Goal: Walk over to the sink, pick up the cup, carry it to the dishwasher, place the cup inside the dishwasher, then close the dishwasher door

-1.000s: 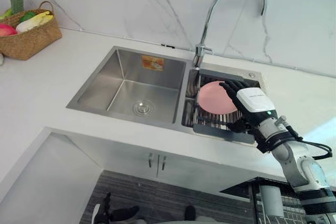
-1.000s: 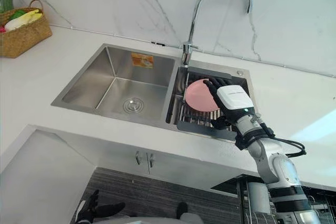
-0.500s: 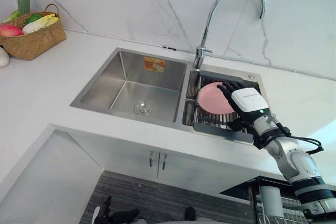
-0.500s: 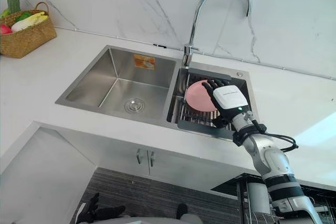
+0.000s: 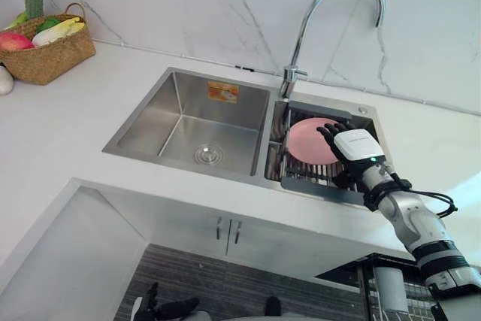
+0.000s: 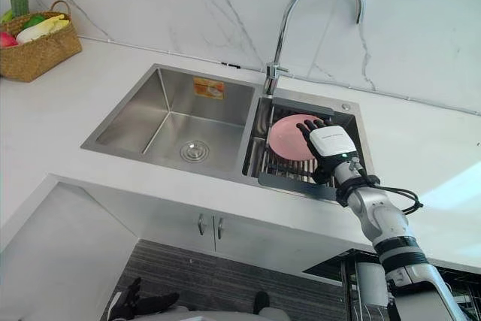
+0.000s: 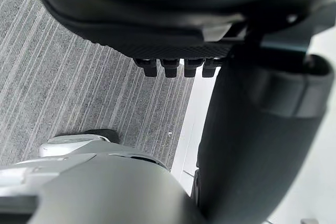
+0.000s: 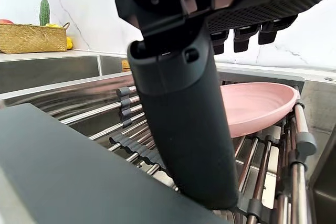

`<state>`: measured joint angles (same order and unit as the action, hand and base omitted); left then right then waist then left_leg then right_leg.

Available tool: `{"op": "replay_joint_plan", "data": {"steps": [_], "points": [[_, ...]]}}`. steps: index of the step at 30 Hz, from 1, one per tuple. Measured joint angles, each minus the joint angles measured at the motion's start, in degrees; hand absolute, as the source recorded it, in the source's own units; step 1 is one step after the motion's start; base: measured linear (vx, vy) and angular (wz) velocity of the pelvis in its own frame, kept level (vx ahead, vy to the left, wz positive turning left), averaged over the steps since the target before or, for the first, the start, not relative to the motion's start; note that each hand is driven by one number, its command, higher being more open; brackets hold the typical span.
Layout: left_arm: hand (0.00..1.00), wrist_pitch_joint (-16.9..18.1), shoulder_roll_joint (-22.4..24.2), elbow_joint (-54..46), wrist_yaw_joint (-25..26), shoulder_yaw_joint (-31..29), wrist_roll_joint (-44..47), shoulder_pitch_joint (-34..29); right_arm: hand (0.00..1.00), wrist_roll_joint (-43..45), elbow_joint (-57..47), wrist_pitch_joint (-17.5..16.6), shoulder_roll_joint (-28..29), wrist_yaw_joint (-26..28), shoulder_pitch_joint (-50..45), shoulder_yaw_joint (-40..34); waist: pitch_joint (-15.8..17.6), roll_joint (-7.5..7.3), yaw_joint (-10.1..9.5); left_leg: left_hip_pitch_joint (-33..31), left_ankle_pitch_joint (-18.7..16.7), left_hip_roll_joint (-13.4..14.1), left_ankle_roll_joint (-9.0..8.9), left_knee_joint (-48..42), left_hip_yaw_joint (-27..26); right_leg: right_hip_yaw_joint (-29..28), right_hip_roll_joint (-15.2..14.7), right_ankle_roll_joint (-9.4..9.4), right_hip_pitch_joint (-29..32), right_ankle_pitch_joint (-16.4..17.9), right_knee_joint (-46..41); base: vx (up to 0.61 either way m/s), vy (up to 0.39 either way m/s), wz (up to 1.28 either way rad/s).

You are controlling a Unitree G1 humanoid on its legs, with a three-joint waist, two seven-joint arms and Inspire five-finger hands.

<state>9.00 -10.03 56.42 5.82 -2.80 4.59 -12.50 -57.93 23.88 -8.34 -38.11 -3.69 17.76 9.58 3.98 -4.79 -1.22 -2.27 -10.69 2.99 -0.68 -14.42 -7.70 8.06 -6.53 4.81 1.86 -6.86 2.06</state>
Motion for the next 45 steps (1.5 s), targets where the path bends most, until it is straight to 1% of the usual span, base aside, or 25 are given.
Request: {"op": "replay_joint_plan", "data": {"steps": [4, 6, 10, 14, 18, 23, 27, 33, 34, 38, 42, 45], "points": [[1.0, 0.0, 0.13, -0.02, 0.23, 0.01, 0.02, 0.14, 1.0, -0.89, 1.0, 0.47, -0.37, -1.01, 0.57, 0.13, 0.02, 0.01, -0.38, -0.88, -0.33, -0.1, 0.16, -0.88, 0.0, 0.14, -0.07, -0.45, -0.07, -0.41, 1.22, -0.02, 0.004, 0.0], [1.0, 0.01, 0.18, -0.03, 0.31, 0.01, 0.01, 0.15, 1.0, -1.37, 2.66, 0.76, -0.42, -2.43, 1.79, 1.01, 0.04, 0.04, -0.44, -1.03, -0.38, -0.14, 0.19, -1.04, 0.14, 0.33, -0.1, -0.45, -0.08, -0.43, 1.31, -0.01, -0.004, 0.02], [1.0, 0.02, 0.21, -0.06, 0.3, 0.02, 0.01, 0.26, 1.0, -3.05, 2.84, 1.32, -0.47, -4.95, 2.08, 1.03, 0.11, 0.12, -0.64, -1.3, -0.44, -0.24, 0.19, -1.24, 1.09, 1.35, -0.11, -0.43, -0.6, -0.44, 1.78, 0.0, -0.015, 0.11], [1.0, 0.02, 0.25, -0.08, 0.31, 0.26, 0.02, 0.44, 1.0, -3.56, 3.33, 1.25, -0.46, -5.5, 2.69, 1.03, 0.39, 0.34, -0.88, -1.31, -0.49, -0.56, 0.18, -1.24, 1.87, 2.13, -0.11, -0.3, -1.18, -0.54, 2.15, 0.0, -0.009, 0.11], [1.0, 0.03, 0.26, -0.2, 0.33, 0.47, 0.02, 0.48, 1.0, -4.31, 5.81, 0.81, -0.46, -5.53, 3.78, 1.12, 0.57, 0.53, -1.1, -1.28, -0.48, -0.71, 0.18, -1.21, 2.24, 2.62, -0.17, -0.22, -1.58, -0.61, 2.41, -0.01, -0.006, 0.06], [1.0, 0.03, 0.44, -0.29, 0.33, 0.54, 0.06, 0.51, 1.0, -4.29, 7.19, 0.66, -0.47, -5.37, 4.6, 3.16, 0.93, 0.93, -1.26, -1.26, -0.49, -0.85, 0.18, -1.21, 2.28, 2.68, -0.26, -0.31, -1.75, -0.71, 2.72, 0.0, -0.001, 0.01], [1.0, 0.04, 0.7, -0.48, 0.29, 0.9, 0.72, 0.51, 1.0, -4.19, 7.15, 0.64, -0.47, -3.48, 4.65, 3.34, 1.59, 1.61, -1.45, -1.26, -0.49, -0.98, 0.2, -1.18, 2.27, 2.69, -0.38, -0.32, -1.75, -0.7, 2.74, -0.01, -0.001, 0.0], [1.0, 0.1, 0.71, -0.47, 0.23, 0.94, 1.05, 0.5, 1.0, -4.2, 7.15, 0.78, -0.48, -1.61, 5.35, 3.35, 1.65, 1.69, -1.6, -1.24, -0.47, -1.02, 0.23, -1.07, 2.4, 2.94, -0.4, -0.31, -1.79, -0.71, 2.77, 0.0, 0.0, 0.0], [1.0, 0.1, 0.71, -0.47, 0.23, 0.94, 1.05, 0.5, 0.0, -4.2, 7.15, 0.8, -0.48, -1.61, 5.35, 3.35, 1.65, 1.69, -1.64, -1.23, -0.46, -1.03, 0.24, -1.05, 2.41, 2.96, -0.41, -0.31, -1.81, -0.71, 2.77, 0.0, 0.0, 0.0], [1.0, 0.11, 0.72, -0.46, 0.23, 0.97, 1.05, 0.51, 0.0, -4.22, 7.18, 0.9, -0.48, -1.61, 5.36, 3.35, 1.67, 1.73, -1.78, -1.11, -0.41, -1.07, 0.3, -0.89, 2.44, 3.03, -0.43, -0.3, -1.87, -0.72, 2.77, 0.0, 0.0, 0.0], [1.0, 0.12, 0.86, -0.46, 0.24, 0.99, 1.12, 0.5, 0.0, -4.77, 8.97, 1.81, -0.48, -1.69, 5.36, 3.52, 1.83, 1.97, -1.82, -1.01, -0.34, -1.17, 0.36, -0.68, 2.43, 3.03, -0.5, -0.29, -1.87, -0.73, 2.78, 0.0, 0.0, 0.0], [1.0, 0.14, 0.99, -0.48, 0.26, 0.99, 1.14, 0.5, 0.0, -5.9, 8.99, 2.03, -0.47, -4.94, 5.54, 3.8, 1.98, 2.21, -1.81, -0.85, -0.33, -1.18, 0.37, -0.49, 2.4, 3.01, -0.5, -0.17, -1.91, -0.81, 2.78, 0.0, 0.0, 0.0]]}}
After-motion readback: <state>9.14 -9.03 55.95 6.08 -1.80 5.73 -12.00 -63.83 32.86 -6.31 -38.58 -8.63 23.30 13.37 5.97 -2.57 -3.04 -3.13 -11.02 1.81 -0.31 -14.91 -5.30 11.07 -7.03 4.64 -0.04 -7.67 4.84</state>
